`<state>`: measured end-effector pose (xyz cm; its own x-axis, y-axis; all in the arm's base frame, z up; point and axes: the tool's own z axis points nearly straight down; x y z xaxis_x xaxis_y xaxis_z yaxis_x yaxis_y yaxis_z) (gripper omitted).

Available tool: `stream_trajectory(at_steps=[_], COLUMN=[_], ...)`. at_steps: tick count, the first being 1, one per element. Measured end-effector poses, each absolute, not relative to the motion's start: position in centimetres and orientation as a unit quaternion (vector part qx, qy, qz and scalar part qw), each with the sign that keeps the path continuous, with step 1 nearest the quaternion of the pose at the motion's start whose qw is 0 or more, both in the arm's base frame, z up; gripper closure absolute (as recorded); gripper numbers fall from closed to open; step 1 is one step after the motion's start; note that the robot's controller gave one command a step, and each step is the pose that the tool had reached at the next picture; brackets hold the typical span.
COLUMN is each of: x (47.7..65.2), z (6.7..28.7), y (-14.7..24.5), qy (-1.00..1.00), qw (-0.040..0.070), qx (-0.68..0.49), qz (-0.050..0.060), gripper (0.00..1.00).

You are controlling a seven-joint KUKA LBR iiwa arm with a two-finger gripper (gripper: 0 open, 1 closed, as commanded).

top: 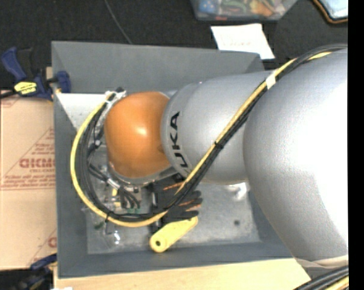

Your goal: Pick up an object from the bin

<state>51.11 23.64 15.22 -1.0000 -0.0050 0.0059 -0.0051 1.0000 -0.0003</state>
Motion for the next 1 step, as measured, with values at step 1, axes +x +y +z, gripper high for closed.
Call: stream_trajectory(at_steps=[1], x=[51.33], z=[15.69], y=[23.51], qy=[-1.000], qw=[-0.001], qx=[-0.001], qz=[-0.001], gripper=[0.00])
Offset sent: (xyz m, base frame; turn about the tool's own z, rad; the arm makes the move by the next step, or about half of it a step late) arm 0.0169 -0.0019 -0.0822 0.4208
